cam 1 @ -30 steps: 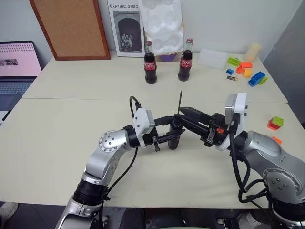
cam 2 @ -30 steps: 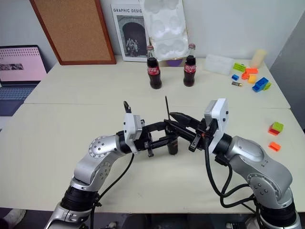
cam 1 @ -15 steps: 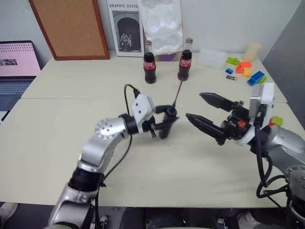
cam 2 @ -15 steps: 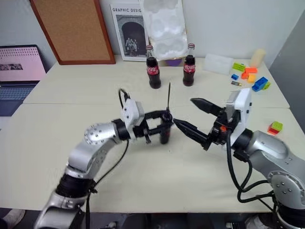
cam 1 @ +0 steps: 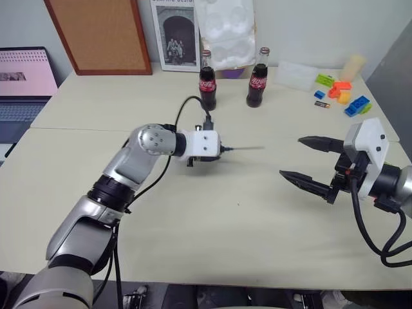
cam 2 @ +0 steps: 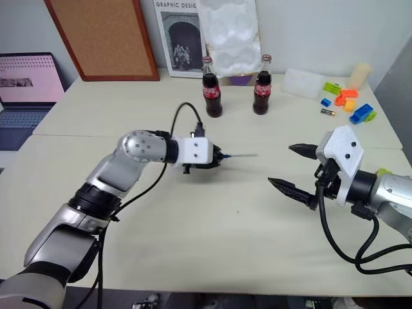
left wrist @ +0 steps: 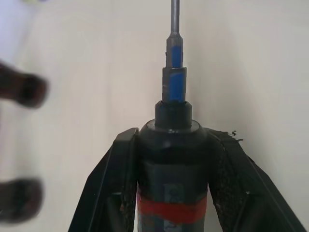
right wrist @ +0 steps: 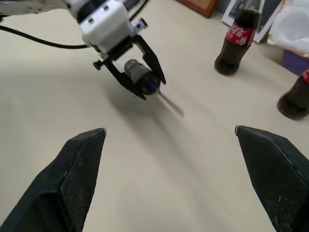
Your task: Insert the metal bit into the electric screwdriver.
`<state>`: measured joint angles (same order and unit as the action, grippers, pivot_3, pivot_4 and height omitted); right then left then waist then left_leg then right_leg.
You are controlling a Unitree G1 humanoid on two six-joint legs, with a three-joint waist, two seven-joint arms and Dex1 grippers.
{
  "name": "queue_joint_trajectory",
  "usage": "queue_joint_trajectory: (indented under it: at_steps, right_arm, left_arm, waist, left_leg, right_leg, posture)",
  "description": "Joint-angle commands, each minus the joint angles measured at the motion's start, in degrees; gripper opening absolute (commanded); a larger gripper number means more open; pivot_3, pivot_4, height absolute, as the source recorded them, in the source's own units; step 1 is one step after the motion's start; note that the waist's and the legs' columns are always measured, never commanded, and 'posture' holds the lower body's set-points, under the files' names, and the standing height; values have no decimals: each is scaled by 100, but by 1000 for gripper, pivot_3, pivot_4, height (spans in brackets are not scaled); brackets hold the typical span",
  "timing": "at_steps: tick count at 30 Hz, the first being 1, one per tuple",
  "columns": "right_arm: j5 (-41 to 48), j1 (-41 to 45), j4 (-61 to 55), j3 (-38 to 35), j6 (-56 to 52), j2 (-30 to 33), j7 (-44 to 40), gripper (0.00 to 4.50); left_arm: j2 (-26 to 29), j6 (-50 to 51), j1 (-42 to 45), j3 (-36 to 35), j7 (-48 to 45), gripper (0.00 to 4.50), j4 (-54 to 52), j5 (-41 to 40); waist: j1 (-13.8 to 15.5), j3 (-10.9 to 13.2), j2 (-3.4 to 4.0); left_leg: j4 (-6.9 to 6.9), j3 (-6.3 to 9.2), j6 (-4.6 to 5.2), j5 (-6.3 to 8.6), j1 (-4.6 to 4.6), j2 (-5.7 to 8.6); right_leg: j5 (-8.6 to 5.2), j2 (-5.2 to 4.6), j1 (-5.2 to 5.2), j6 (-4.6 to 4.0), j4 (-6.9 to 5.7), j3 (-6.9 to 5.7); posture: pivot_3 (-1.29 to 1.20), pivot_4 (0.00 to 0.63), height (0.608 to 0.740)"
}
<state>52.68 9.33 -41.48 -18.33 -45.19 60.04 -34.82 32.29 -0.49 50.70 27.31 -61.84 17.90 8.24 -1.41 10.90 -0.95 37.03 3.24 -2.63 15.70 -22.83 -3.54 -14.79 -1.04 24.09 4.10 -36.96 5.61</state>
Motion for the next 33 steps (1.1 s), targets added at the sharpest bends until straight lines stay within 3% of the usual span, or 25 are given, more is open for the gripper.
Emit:
queue_joint_trajectory:
  at_steps: [1,7,9,19,21,25,28,33]
  right_arm:
    - [-109,-59,-231,-31,-104,277,-199,4500]
    - [-261,-152,-317,117,-182,397,-336,4500]
    - [-178,-116,-335,186,-229,387,-412,4500]
    - [-319,129,-152,455,-213,400,-778,4500]
    - [-372,168,-103,495,-180,379,-830,4500]
    - [-470,174,-24,503,-125,353,-927,4500]
    - [-555,45,11,390,-23,329,-1034,4500]
    - [-686,-338,79,-68,298,270,-1356,4500]
  left_arm:
    - [-309,-319,71,451,-259,1650,757,407]
    - [-523,-632,149,588,-310,1650,1213,781]
    - [-555,-666,166,592,-400,2346,1237,810]
    - [-674,-357,196,258,-671,4218,1070,559]
    - [-689,-90,268,-94,-635,4473,911,291]
    - [-524,440,361,-654,-708,4473,636,-188]
    - [-78,1187,171,-1400,-782,4473,120,-796]
    - [1172,2217,-970,-2434,-1111,4473,-1075,-1578]
  waist:
    - [-25,0,0]
    - [-31,-2,1]
    - [-28,-2,0]
    - [-30,-3,0]
    - [-27,-2,0]
    - [-31,-1,-2]
    - [-49,-1,-1]
    - [-117,-2,1]
  left_leg:
    - [0,0,0,0,0,0]
    - [3,1,1,0,5,1]
    - [7,1,1,-1,7,1]
    - [9,1,1,-1,53,0]
    - [9,2,1,-1,54,0]
    - [10,3,1,-1,47,-1]
    - [9,4,1,-1,47,-2]
    - [-1,4,1,-1,61,-8]
  right_leg:
    - [0,0,0,0,-1,0]
    - [0,-1,-5,0,-7,0]
    - [1,-1,-8,1,-11,0]
    - [1,0,-53,2,-10,0]
    - [1,0,-55,2,-11,-1]
    - [1,0,-49,2,-12,-2]
    - [1,0,-46,2,-15,-3]
    - [0,3,-43,1,-30,-4]
  posture:
    - [0,150,740]
    - [0,150,740]
    - [0,150,740]
    - [0,150,740]
    - [0,150,740]
    - [0,150,740]
    - [0,150,740]
    - [0,150,740]
